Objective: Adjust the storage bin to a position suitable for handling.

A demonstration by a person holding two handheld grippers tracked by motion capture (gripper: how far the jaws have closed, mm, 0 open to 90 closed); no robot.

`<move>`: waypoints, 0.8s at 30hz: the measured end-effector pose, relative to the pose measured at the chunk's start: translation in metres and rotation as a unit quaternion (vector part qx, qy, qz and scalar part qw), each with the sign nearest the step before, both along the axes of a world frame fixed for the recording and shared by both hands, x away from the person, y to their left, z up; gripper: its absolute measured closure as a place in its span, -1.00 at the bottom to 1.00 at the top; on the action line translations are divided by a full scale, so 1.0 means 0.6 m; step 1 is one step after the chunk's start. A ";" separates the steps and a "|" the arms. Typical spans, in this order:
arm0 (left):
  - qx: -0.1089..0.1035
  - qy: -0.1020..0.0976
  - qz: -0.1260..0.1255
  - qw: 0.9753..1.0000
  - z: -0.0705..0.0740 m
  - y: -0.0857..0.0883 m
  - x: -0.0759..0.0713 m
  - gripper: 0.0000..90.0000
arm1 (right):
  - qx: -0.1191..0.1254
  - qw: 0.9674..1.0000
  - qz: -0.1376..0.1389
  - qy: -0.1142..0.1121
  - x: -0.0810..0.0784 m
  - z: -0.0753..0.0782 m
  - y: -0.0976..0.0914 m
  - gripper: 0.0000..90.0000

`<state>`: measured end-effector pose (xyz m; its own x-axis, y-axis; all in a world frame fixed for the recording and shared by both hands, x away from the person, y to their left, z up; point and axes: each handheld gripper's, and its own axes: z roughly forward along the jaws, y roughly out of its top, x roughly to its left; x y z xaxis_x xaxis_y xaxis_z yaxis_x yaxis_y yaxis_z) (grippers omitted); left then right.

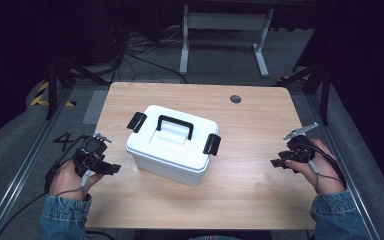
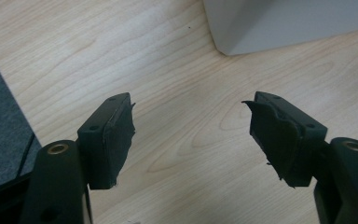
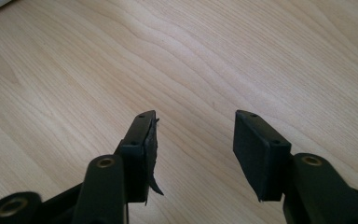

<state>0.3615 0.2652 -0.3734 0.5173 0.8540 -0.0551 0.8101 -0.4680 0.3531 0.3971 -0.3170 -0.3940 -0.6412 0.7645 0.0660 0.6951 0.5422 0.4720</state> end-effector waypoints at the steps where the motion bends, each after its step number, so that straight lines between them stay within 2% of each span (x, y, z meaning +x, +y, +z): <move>1: 0.001 0.002 0.000 1.000 -0.001 -0.002 0.001 -0.32 | 0.001 1.000 0.004 -0.002 -0.001 0.000 0.000 0.09; 10: 0.001 -0.007 -0.001 1.000 0.002 -0.001 0.004 -0.36 | 0.009 1.000 0.017 -0.018 -0.005 0.003 0.014 0.04; 15: -0.004 -0.004 0.002 1.000 0.003 -0.001 0.003 -0.36 | 0.013 0.999 0.027 -0.025 -0.003 0.004 0.027 0.04; 21: -0.002 -0.003 0.002 1.000 0.002 -0.002 0.003 -0.35 | 0.028 0.998 0.034 -0.035 -0.003 0.010 0.036 0.04; 24: -0.004 -0.002 0.004 1.000 0.003 -0.003 0.001 -0.35 | 0.049 0.998 0.039 -0.030 -0.003 0.018 0.042 0.03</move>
<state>0.3624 0.2633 -0.3718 0.5101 0.8579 -0.0608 0.8130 -0.4579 0.3598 0.3956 -0.2920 -0.3830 -0.7032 0.7043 0.0979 0.6219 0.5424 0.5648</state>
